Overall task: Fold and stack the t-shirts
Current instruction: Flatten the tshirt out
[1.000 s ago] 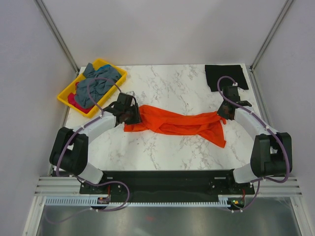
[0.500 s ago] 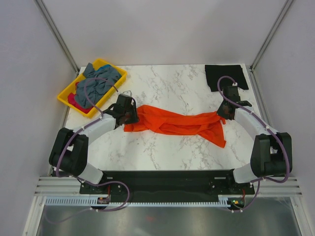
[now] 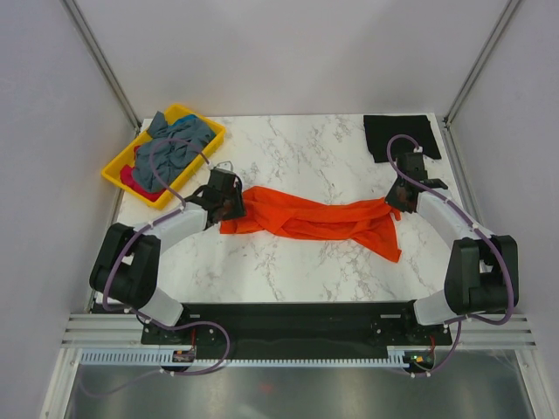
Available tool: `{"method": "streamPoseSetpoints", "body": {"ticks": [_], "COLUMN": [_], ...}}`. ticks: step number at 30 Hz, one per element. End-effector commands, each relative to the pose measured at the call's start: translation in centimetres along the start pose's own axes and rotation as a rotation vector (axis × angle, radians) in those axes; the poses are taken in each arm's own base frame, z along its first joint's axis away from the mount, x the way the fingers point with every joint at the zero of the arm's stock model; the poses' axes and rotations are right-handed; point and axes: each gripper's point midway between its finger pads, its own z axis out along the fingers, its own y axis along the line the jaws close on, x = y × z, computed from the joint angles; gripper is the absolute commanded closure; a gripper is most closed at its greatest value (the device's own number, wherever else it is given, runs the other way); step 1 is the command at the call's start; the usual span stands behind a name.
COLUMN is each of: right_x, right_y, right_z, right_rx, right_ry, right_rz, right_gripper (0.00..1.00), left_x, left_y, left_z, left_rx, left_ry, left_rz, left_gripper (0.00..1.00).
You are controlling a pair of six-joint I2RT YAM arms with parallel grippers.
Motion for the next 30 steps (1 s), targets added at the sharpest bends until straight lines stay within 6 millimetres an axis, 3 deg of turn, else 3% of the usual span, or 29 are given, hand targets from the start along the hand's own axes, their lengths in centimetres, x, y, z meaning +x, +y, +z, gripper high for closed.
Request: {"method": "streamPoseSetpoints", "body": {"ticks": [1,12,16,24,30], "right_x": [-2.0,-2.0,-2.1,-1.9,-1.9], "right_y": [1.1,1.4,1.4,1.7,1.6], "right_z": [-0.3,-0.4,-0.5,-0.5,-0.6], "right_rx": [-0.036,-0.047,-0.049,-0.063,-0.061], "right_ry": [-0.045,-0.044,-0.047,-0.036,-0.036], "right_rz": [0.029,0.034,0.031,0.032,0.033], "right_gripper": [1.00,1.00,0.99,0.99,0.98], "left_x": [-0.7,-0.1,-1.0,-3.7,-5.3], "left_y": [1.3,0.5,-0.5,-2.2,-3.4], "left_z": [0.3,0.8,0.0,-1.9,-3.6], "left_rx": [-0.060,-0.002,0.039,0.093,0.110], "left_ry": [-0.047,-0.047,-0.065,-0.103,-0.087], "left_rz": [0.021,0.026,0.027,0.040,0.026], "left_gripper": [0.53,0.54,0.72,0.77,0.91]}}
